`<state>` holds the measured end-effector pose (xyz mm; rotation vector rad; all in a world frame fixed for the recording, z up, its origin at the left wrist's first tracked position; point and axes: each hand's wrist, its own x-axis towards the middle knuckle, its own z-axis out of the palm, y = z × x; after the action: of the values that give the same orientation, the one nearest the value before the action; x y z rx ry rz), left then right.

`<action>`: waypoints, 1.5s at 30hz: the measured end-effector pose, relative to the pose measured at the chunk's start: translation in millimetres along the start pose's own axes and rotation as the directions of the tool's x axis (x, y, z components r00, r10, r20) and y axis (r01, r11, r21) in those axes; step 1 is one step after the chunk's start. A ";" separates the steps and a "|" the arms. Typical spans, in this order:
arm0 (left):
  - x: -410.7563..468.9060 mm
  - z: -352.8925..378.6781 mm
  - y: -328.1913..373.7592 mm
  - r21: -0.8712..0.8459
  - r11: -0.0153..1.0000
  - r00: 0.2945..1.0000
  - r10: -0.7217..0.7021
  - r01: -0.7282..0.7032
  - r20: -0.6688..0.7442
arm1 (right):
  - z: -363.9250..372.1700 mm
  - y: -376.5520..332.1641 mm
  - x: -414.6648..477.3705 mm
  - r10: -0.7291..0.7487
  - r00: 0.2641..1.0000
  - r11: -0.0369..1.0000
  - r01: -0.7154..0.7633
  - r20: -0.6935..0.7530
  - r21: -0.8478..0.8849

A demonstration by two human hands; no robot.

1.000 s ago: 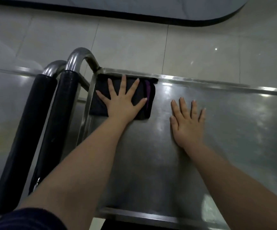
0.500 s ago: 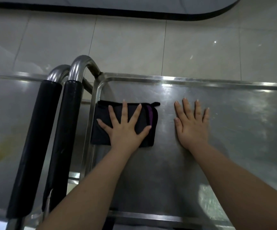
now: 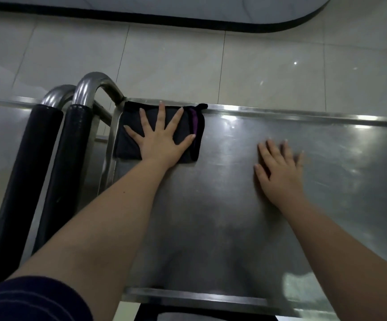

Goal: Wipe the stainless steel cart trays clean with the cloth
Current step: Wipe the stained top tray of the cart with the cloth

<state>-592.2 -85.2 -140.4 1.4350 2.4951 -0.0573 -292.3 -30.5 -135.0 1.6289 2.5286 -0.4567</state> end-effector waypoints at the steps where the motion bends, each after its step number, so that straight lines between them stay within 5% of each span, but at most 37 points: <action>1: -1.5 0.5 0.6 0.012 1.000 1.000 -0.003 0.003 0.000 | -0.4 12.6 -3.2 0.034 0.999 0.998 -0.033 0.024 -0.050; 6: -13.6 9.3 39.6 -0.011 0.998 0.998 -0.068 0.068 0.004 | 10.3 22.8 -9.2 0.060 0.997 0.988 -0.053 0.046 -0.147; 12: -31.3 21.4 144.2 -0.027 0.996 0.995 0.089 -0.088 0.054 | 10.2 30.1 -10.9 0.060 0.998 0.990 -0.057 0.024 -0.126; 15: -29.1 17.2 106.0 -0.005 0.996 0.995 0.094 -0.094 0.038 | 9.7 34.1 -9.3 0.032 0.999 0.995 -0.028 0.042 -0.100; 21: -37.8 2.2 -18.6 0.018 0.992 0.991 -0.127 0.127 0.041 | 12.7 30.2 -11.8 0.000 1.000 0.997 0.001 0.015 -0.081; 25: -43.8 10.2 35.1 -0.048 0.991 0.992 -0.121 0.123 0.040 | 14.8 30.1 -13.2 0.015 1.000 0.994 -0.014 0.011 -0.105; 29: -70.0 30.5 115.2 0.012 0.995 0.994 0.100 -0.101 0.041 | 14.9 30.3 -11.8 0.051 0.998 0.992 -0.047 0.025 -0.118; 34: -79.1 30.3 96.0 0.010 0.991 0.990 0.137 -0.137 0.034 | 18.3 6.6 -27.3 0.036 0.997 0.997 -0.032 0.063 -0.063; 42: -107.5 21.2 -29.8 0.003 0.989 0.988 -0.151 0.150 0.023 | 29.2 -3.0 -33.6 -0.032 0.998 0.995 0.036 0.051 -0.089; 45: -122.0 26.1 -26.6 0.006 0.977 0.977 -0.213 0.213 0.012 | 33.8 -4.2 -36.3 -0.035 0.999 0.994 0.039 0.038 -0.106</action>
<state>-551.3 -206.0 -138.2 1.1596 2.6301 -0.1127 -283.3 -74.0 -157.5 1.5249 2.5147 -0.3440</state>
